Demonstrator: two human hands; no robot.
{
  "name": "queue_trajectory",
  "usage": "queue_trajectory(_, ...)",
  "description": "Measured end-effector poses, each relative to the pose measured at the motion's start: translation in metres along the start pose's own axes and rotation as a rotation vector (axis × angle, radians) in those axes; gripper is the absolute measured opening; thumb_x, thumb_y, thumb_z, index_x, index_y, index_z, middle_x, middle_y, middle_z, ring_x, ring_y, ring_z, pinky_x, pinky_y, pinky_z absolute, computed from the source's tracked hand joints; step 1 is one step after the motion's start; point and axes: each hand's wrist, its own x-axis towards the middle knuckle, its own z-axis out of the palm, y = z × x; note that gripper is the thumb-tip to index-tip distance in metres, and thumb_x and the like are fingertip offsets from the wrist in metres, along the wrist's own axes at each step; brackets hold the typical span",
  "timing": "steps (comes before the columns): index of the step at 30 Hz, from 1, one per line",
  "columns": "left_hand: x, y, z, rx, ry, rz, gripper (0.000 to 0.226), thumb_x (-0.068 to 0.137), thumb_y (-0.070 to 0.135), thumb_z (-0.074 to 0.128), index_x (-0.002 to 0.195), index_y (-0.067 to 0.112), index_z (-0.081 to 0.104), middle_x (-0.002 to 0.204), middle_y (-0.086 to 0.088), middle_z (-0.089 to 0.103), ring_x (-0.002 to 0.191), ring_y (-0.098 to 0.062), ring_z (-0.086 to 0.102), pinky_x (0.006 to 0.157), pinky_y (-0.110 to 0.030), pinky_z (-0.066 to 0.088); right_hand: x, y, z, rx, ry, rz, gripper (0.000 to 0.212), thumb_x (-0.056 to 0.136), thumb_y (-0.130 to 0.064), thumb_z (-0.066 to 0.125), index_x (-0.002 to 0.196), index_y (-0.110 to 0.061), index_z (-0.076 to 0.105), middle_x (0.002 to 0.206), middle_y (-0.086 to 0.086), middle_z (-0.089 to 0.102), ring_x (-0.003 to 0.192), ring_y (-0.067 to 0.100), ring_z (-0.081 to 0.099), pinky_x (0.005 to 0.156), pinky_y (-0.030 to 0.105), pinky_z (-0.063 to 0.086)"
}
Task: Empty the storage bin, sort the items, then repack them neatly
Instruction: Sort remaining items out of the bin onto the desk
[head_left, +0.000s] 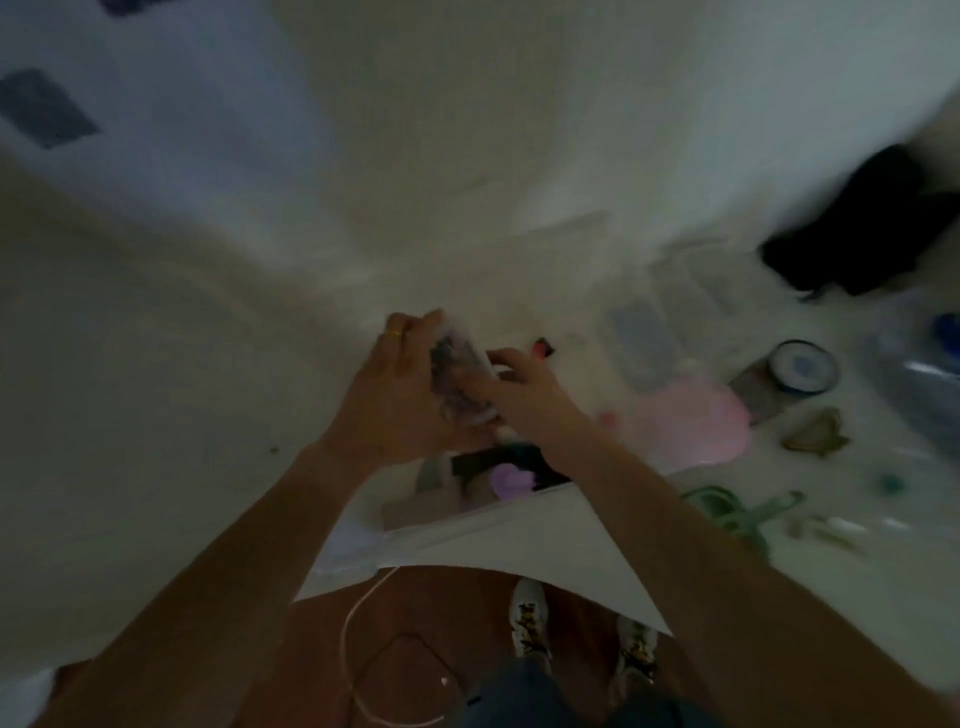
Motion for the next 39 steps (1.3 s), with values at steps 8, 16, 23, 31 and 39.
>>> queue_trajectory(8,0.044,0.227,-0.017,-0.886,-0.125,-0.127,0.07,0.075,0.064,0.06,0.138,0.04,0.044,0.127,0.019,0.058,0.107,0.006,0.06,0.093,-0.026,0.052,-0.178,-0.005,-0.178,0.082,0.616,-0.155,0.028,0.086,-0.044,0.069,0.097,-0.018,0.072,0.083,-0.001,0.074,0.077,0.015,0.072,0.066,0.029,0.058)
queue_trajectory(16,0.007,0.377,0.116,-0.962,-0.666,-0.311,0.051,0.084,0.049,0.062,0.13,0.028,0.05,0.121,0.009,0.06,0.108,-0.014,0.062,0.102,-0.04,0.047,-0.256,0.147,-0.299,0.358,0.952,0.32,0.045,0.084,-0.055,0.066,0.097,-0.012,0.068,0.087,0.011,0.071,0.067,0.02,0.062,0.059,0.031,0.046)
queue_trajectory(23,-0.003,0.42,0.18,-0.665,-0.789,-0.269,0.043,0.1,0.035,0.047,0.141,0.023,0.045,0.143,-0.006,0.049,0.129,-0.023,0.048,0.108,-0.032,0.035,-0.252,0.228,-0.362,0.796,1.053,0.47,0.042,0.084,-0.03,0.075,0.113,-0.005,0.059,0.108,0.011,0.065,0.092,0.027,0.068,0.07,0.037,0.059)
queue_trajectory(31,-0.009,0.426,0.217,-0.495,-0.835,-0.243,0.044,0.102,0.035,0.042,0.145,0.025,0.042,0.144,-0.009,0.048,0.133,-0.023,0.044,0.112,-0.035,0.034,-0.27,0.254,-0.395,0.545,1.191,0.546,0.027,0.092,-0.038,0.063,0.1,-0.011,0.063,0.082,0.0,0.06,0.072,0.013,0.058,0.062,0.027,0.05)
queue_trajectory(39,-0.01,0.433,0.219,-0.535,-0.806,-0.269,0.042,0.102,0.033,0.043,0.142,0.024,0.046,0.144,-0.007,0.049,0.132,-0.022,0.046,0.112,-0.032,0.033,-0.258,0.263,-0.398,0.368,1.166,0.632,0.039,0.093,-0.044,0.06,0.096,-0.006,0.066,0.077,0.002,0.06,0.065,0.014,0.055,0.052,0.025,0.041)
